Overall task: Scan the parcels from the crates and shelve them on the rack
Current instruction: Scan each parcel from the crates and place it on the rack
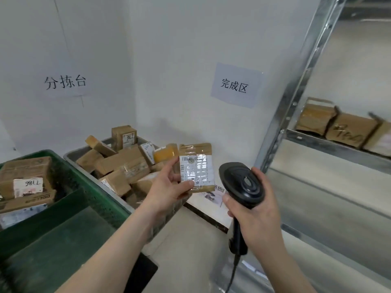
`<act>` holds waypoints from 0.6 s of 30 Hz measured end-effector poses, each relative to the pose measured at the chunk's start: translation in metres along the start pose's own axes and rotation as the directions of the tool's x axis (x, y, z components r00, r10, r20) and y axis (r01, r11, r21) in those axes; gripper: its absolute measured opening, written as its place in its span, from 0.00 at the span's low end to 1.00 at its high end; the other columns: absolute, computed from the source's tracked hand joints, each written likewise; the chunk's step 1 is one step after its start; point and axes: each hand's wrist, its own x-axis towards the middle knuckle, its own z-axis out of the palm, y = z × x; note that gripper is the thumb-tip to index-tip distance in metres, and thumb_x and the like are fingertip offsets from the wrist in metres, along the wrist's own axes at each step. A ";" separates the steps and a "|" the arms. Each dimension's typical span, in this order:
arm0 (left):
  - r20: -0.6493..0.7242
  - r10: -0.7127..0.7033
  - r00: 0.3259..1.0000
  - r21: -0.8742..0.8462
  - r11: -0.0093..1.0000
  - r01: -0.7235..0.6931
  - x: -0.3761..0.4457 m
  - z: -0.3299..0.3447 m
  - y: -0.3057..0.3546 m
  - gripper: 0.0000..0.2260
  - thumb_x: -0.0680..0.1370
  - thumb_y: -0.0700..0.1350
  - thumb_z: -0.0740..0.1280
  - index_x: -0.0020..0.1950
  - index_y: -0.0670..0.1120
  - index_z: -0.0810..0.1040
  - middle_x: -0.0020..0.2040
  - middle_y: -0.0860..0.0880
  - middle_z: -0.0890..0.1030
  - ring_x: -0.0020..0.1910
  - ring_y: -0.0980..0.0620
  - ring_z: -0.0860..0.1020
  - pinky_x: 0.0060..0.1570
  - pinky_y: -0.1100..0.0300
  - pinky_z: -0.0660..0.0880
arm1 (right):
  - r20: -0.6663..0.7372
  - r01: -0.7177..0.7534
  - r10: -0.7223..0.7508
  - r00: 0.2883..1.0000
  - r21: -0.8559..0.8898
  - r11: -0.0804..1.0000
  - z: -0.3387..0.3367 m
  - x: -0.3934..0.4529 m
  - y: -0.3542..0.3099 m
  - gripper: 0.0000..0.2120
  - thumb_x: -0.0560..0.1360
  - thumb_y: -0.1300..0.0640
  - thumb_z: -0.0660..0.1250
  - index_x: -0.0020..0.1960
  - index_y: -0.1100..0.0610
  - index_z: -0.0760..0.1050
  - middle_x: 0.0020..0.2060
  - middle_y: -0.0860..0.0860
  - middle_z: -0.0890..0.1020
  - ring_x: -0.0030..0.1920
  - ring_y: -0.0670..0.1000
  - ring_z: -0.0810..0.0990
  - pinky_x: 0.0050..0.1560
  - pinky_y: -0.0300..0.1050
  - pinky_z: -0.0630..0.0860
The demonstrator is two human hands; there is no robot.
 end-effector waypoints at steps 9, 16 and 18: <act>0.196 0.006 0.981 0.024 1.000 -0.011 -0.017 0.156 0.002 0.30 0.76 0.35 0.73 0.74 0.56 0.69 0.51 0.41 0.85 0.51 0.40 0.85 0.48 0.49 0.84 | -0.161 -0.026 0.022 0.987 -0.025 0.999 -0.136 -0.003 0.017 0.37 0.69 0.61 0.81 0.69 0.40 0.68 0.54 0.27 0.79 0.60 0.36 0.78 0.66 0.58 0.77; 0.362 0.002 0.932 0.041 0.999 -0.018 -0.040 0.281 -0.006 0.27 0.77 0.39 0.73 0.72 0.57 0.71 0.51 0.46 0.86 0.51 0.44 0.85 0.50 0.50 0.83 | -0.281 -0.038 0.031 0.959 -0.018 0.999 -0.255 -0.015 0.035 0.39 0.68 0.58 0.81 0.73 0.43 0.67 0.56 0.31 0.79 0.63 0.45 0.79 0.65 0.61 0.78; 0.399 0.001 0.917 0.021 1.000 -0.010 -0.048 0.322 -0.008 0.24 0.77 0.38 0.72 0.69 0.58 0.72 0.50 0.47 0.87 0.50 0.45 0.86 0.49 0.51 0.84 | -0.334 -0.026 0.012 0.942 -0.038 0.999 -0.293 -0.018 0.040 0.38 0.68 0.57 0.81 0.71 0.42 0.67 0.55 0.33 0.80 0.62 0.44 0.79 0.67 0.60 0.77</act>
